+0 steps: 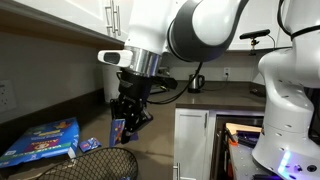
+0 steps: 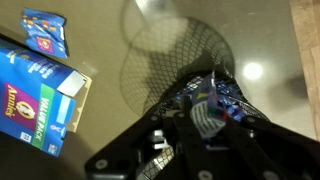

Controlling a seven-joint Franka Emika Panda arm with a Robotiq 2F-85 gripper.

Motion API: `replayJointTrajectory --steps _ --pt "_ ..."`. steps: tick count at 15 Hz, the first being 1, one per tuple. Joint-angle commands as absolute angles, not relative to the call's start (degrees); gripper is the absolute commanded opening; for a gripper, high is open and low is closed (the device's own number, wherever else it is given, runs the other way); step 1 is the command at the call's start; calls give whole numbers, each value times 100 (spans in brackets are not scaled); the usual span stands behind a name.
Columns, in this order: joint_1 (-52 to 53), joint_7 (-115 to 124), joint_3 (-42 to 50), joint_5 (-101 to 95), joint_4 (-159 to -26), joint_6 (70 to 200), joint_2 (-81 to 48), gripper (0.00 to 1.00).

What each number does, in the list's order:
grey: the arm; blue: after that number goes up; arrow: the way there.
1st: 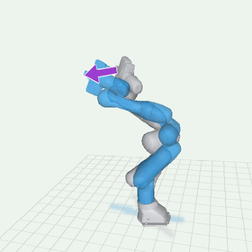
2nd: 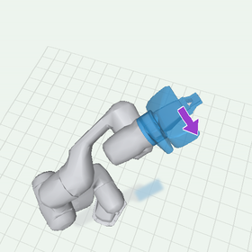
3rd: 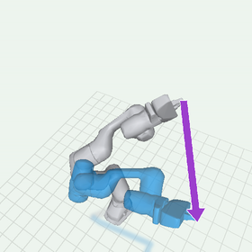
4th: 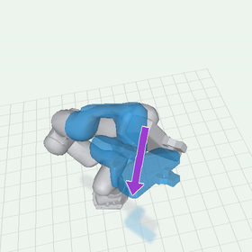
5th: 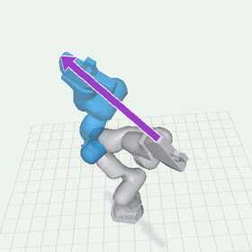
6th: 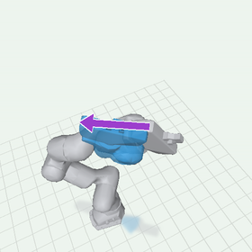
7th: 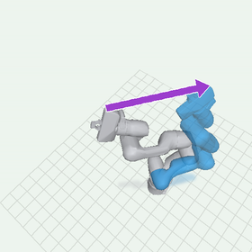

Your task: Pick a sachet and put it in the bin

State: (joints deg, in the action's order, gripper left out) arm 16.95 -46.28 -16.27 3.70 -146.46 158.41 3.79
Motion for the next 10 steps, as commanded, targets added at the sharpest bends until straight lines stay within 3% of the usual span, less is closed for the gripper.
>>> replayJointTrajectory --steps 1,10 --pt "1860 -4339 -1715 -94 -14904 15827 669 3" --pt "2062 -4498 -1758 -897 -14782 15851 617 3"
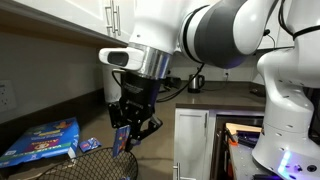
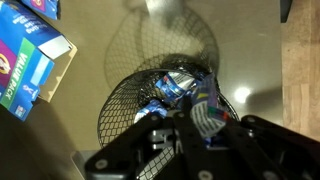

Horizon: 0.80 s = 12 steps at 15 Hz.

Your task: Pick a sachet and put it in the bin

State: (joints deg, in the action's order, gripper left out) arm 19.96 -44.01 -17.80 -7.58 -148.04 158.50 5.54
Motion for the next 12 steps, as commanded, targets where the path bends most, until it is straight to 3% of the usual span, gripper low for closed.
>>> replayJointTrajectory --steps 1,12 --pt "2105 -4637 -1743 -785 -14743 15838 582 3" --pt "2507 -8077 -1222 2511 -14107 15238 590 3"
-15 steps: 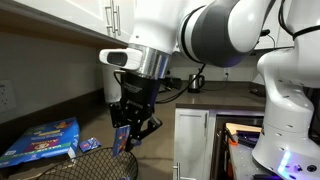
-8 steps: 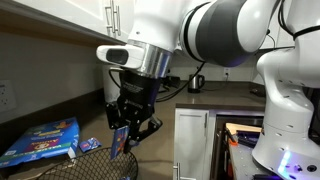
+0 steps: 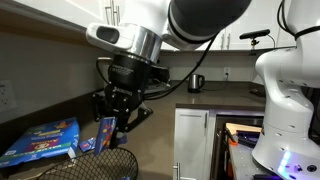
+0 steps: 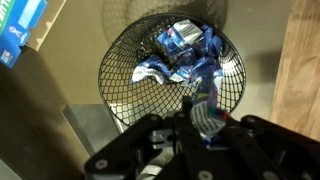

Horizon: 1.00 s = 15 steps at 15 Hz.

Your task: Pick a sachet and put it in the bin

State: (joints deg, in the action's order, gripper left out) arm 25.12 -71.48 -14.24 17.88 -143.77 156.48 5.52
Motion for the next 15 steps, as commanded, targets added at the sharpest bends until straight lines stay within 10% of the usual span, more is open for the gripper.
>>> replayJointTrajectory --steps 1,11,15 --pt "2440 -8292 -1177 2691 -14015 15059 602 30" --pt "1970 -8737 -993 2984 -13581 14335 545 94" --pt "1810 -8184 -1019 2638 -13574 14407 458 100"
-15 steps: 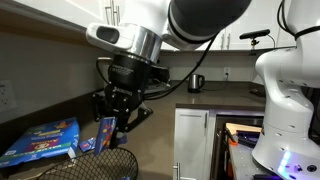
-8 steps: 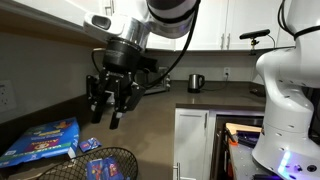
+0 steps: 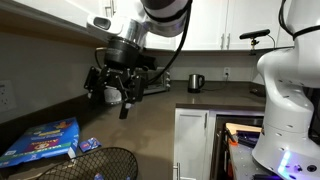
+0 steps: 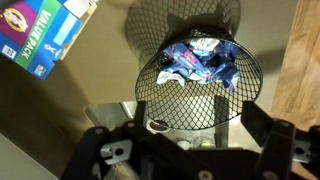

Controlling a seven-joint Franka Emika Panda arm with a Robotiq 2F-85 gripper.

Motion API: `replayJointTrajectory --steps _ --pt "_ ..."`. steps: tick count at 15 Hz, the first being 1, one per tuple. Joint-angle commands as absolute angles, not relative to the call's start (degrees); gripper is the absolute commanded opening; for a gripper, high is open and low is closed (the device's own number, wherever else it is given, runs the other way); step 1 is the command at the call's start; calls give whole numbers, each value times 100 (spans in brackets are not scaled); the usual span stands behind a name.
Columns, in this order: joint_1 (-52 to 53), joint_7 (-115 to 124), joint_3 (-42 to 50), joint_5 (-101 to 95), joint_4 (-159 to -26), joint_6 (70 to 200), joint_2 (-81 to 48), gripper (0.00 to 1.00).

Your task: Pick a sachet and put it in the bin

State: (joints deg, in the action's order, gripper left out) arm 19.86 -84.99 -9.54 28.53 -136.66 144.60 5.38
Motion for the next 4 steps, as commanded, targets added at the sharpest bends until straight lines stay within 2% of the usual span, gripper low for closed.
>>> replayJointTrajectory --steps 1,4 --pt "1769 -8067 -1025 2550 -13574 14446 419 100" --pt "1633 -7641 -1009 2226 -13541 14471 349 100"
